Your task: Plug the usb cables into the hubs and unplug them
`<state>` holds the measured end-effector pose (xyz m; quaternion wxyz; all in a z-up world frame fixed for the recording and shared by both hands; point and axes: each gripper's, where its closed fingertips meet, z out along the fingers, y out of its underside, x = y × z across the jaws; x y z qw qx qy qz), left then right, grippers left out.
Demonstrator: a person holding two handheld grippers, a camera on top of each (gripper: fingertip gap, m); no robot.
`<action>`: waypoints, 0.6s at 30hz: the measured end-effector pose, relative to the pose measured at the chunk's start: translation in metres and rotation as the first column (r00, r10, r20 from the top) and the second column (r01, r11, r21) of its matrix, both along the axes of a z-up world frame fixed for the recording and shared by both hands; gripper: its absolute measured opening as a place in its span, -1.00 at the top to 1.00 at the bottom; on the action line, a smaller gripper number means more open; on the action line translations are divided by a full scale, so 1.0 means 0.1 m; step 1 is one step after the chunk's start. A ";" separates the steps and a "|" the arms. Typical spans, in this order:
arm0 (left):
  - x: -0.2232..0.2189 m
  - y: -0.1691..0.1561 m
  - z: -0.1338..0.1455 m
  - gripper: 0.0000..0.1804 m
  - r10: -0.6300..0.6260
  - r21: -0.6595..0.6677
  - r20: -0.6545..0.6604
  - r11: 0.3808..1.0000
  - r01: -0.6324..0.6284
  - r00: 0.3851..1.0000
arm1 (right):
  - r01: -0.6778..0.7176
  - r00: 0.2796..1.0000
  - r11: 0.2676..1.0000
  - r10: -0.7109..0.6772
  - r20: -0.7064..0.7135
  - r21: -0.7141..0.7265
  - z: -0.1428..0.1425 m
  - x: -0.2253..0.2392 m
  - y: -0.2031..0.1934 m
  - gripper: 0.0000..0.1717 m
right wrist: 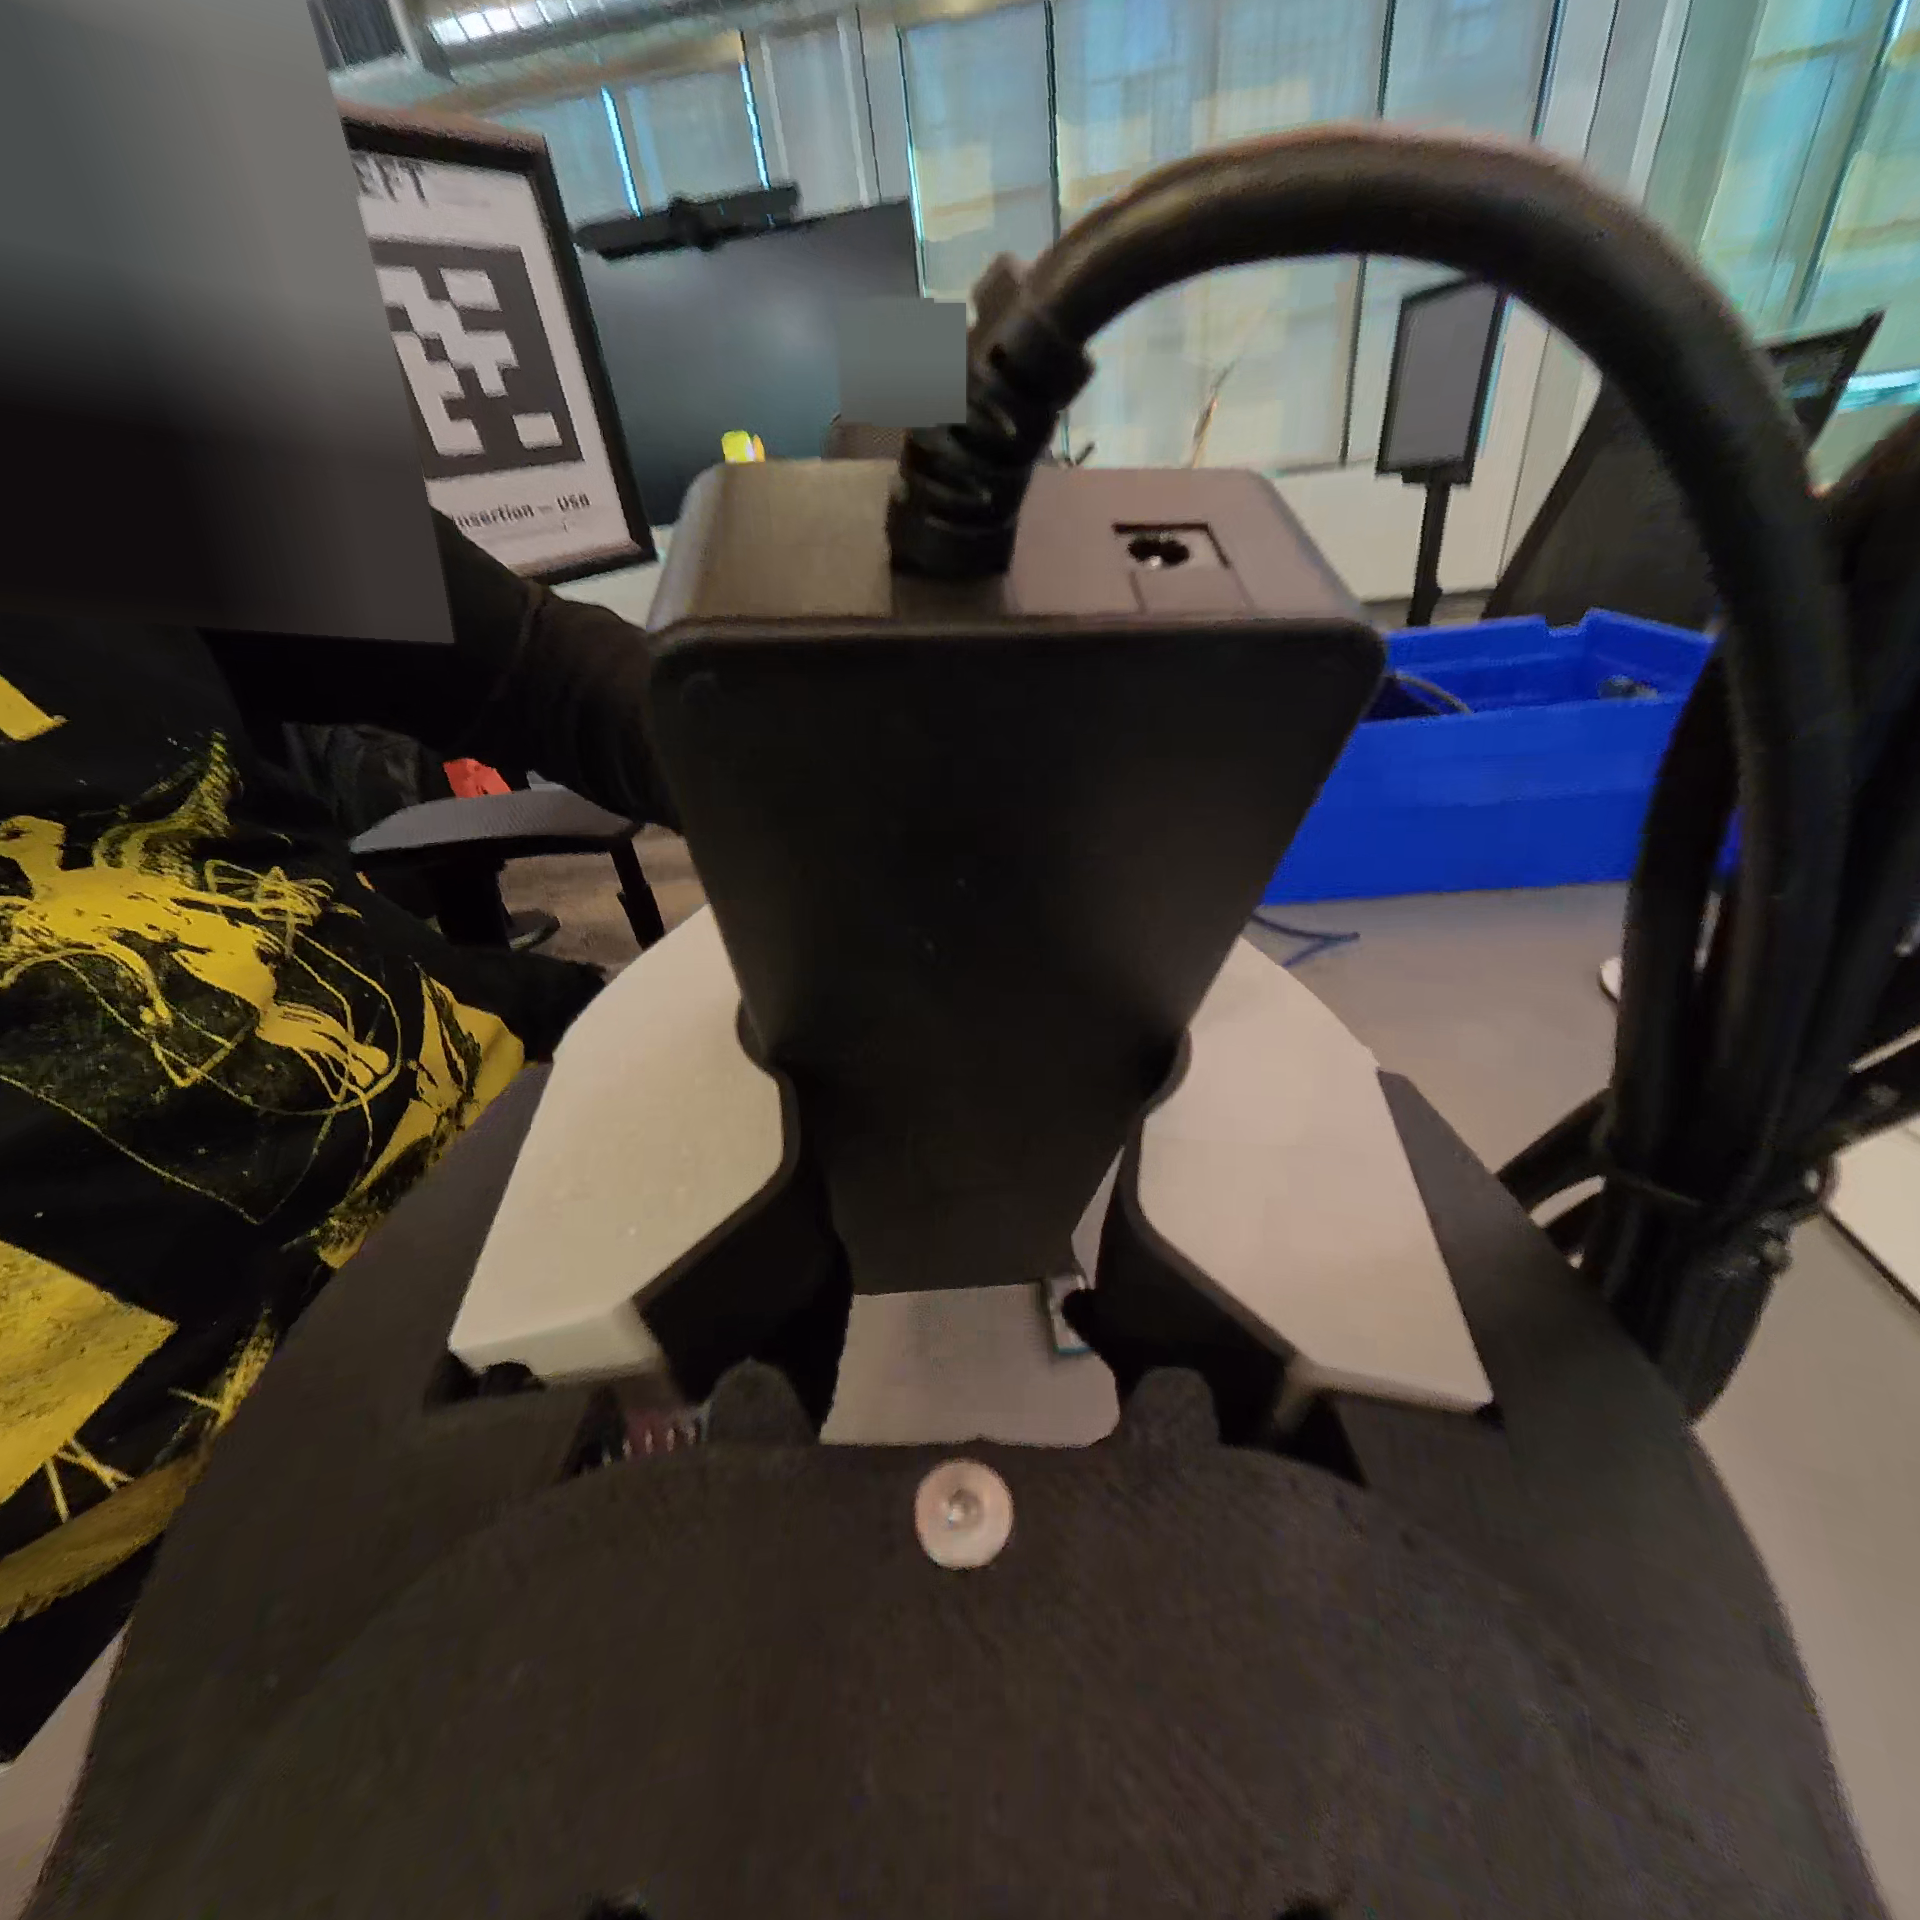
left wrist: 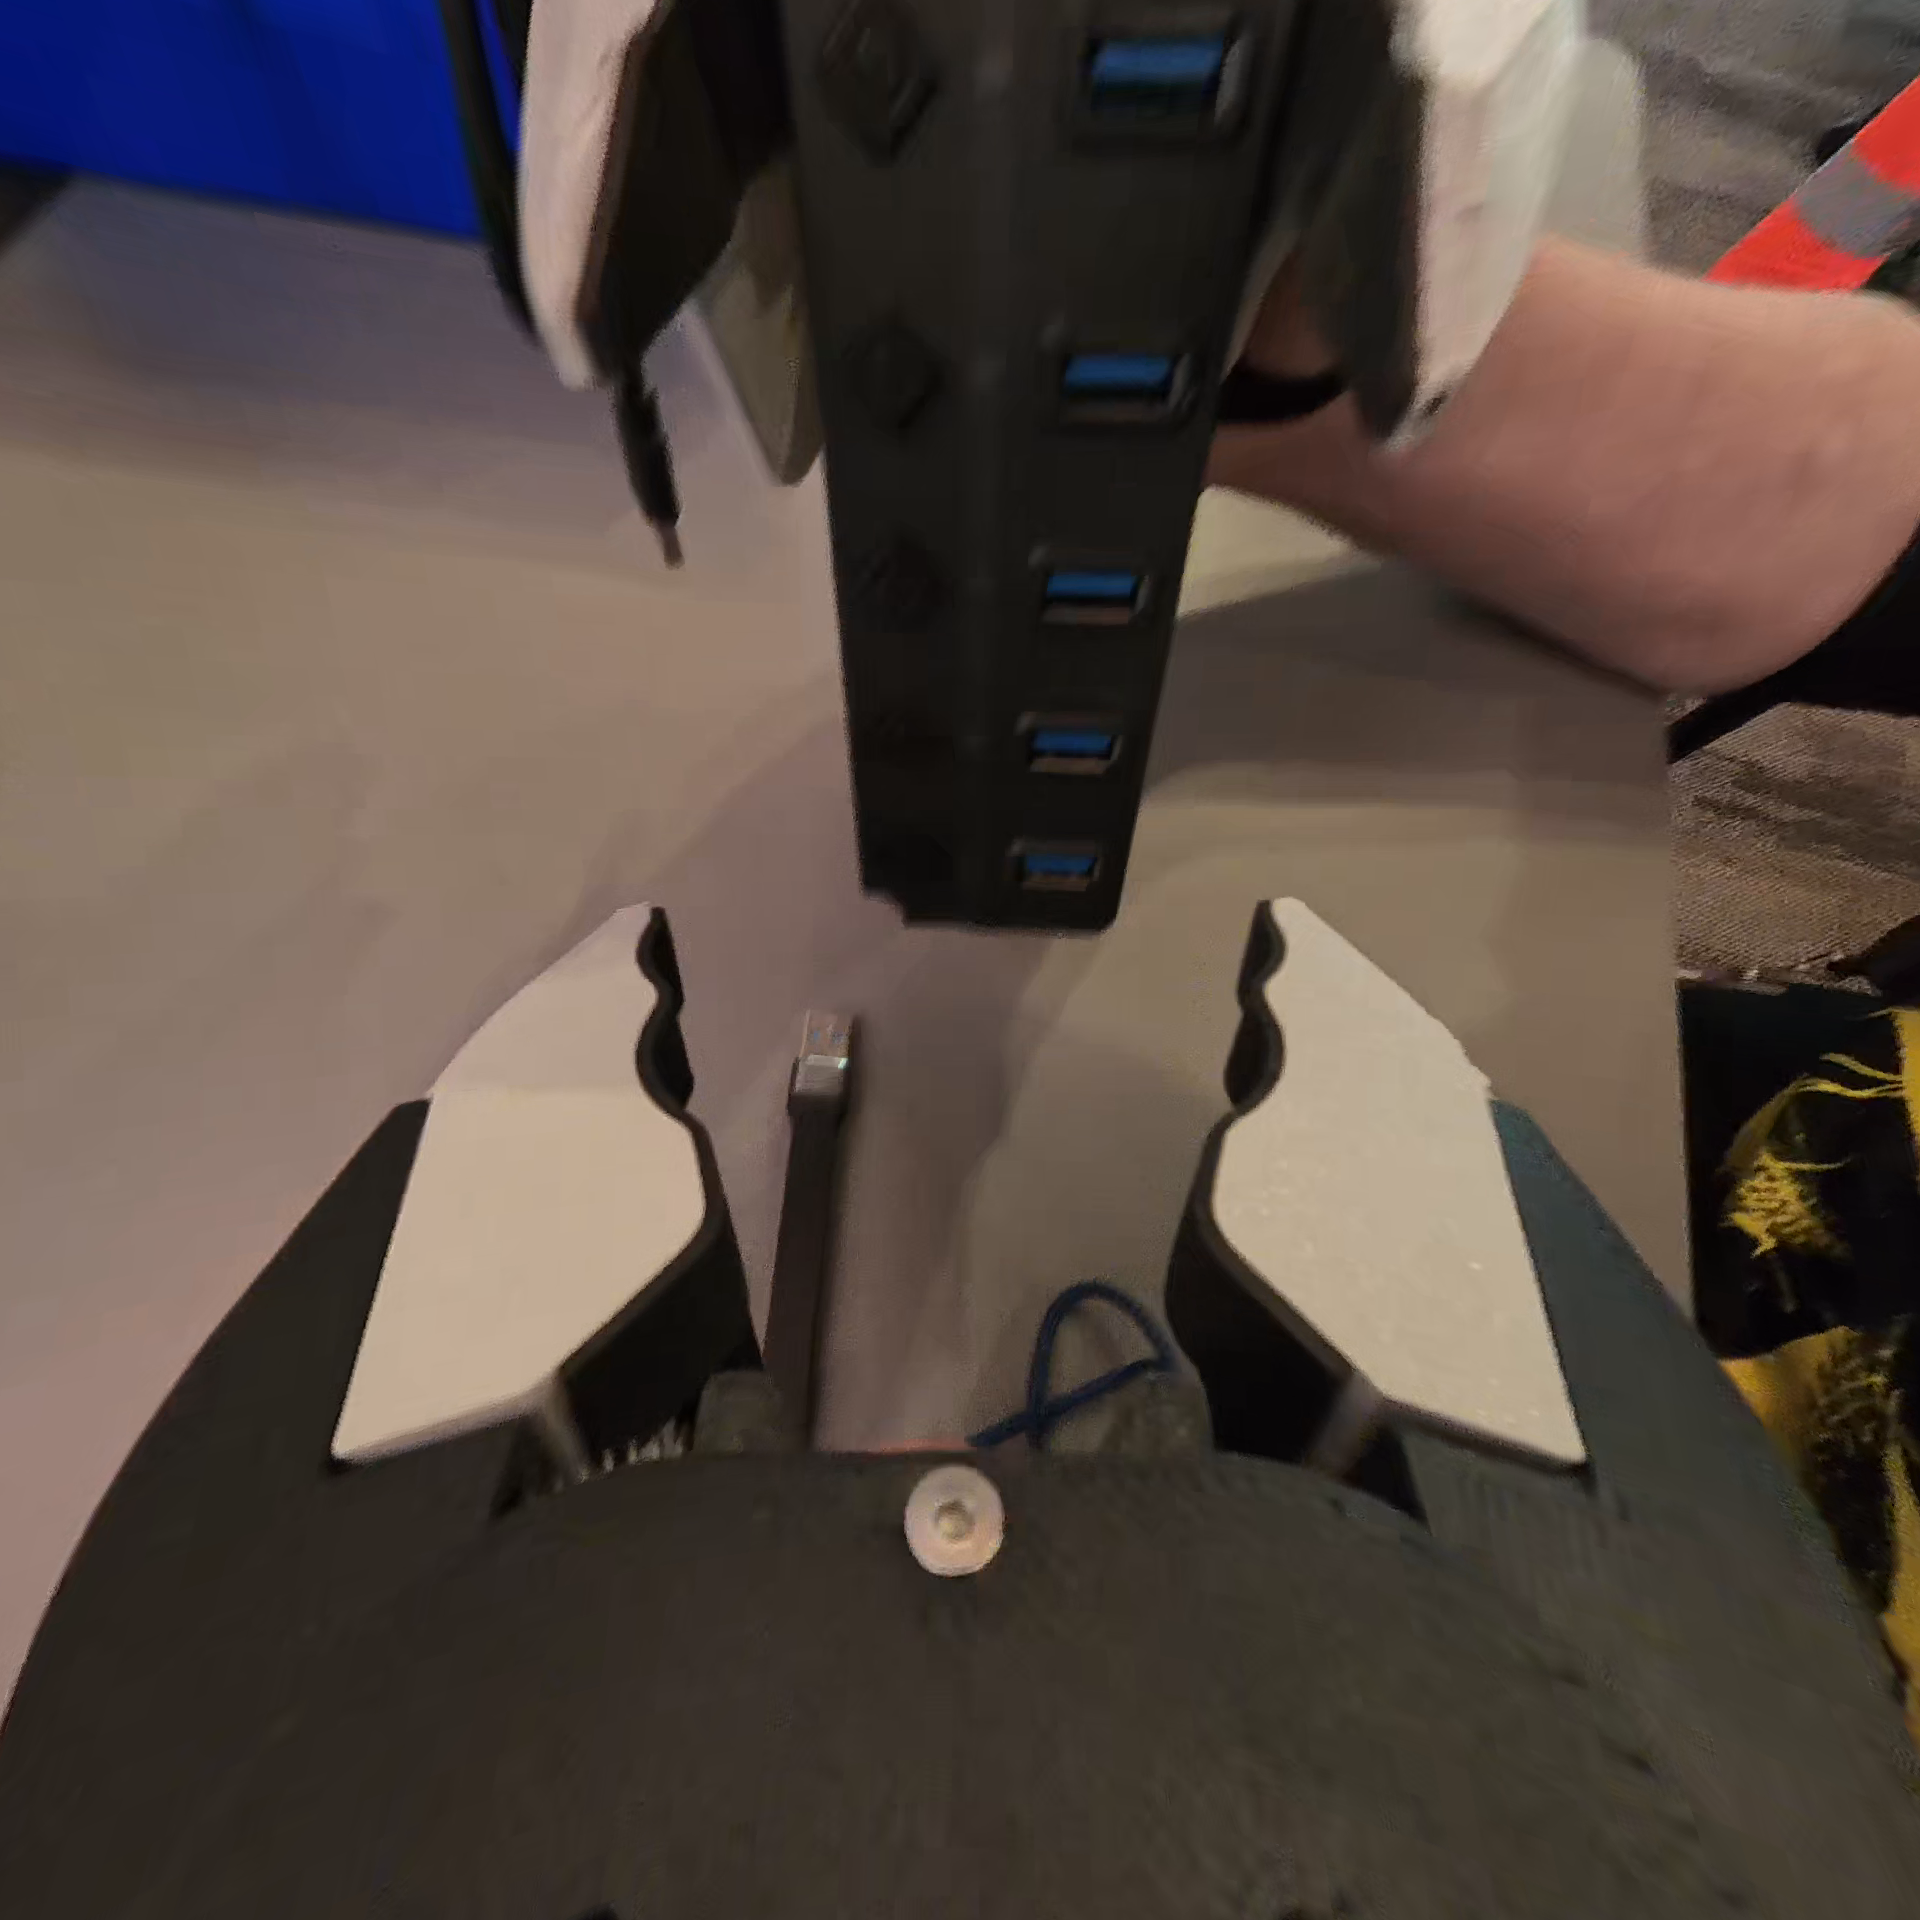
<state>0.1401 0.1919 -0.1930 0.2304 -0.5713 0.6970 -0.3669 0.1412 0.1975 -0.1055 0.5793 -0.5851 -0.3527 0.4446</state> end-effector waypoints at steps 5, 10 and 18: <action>0.17 -0.15 0.10 0.02 -0.025 0.017 0.041 1.000 0.025 0.999 | -0.037 0.997 0.998 0.040 -0.063 0.052 0.10 -0.11 -0.06 0.24; 0.20 -0.17 0.05 0.34 -0.035 0.029 0.017 0.999 0.035 0.999 | -0.033 0.998 0.998 0.035 -0.055 0.046 0.09 -0.17 -0.06 0.24; 0.03 0.57 0.50 0.38 0.002 0.656 0.010 0.755 -0.008 1.000 | -0.081 0.984 0.951 0.123 0.126 -0.297 -0.31 -0.04 -0.23 -0.06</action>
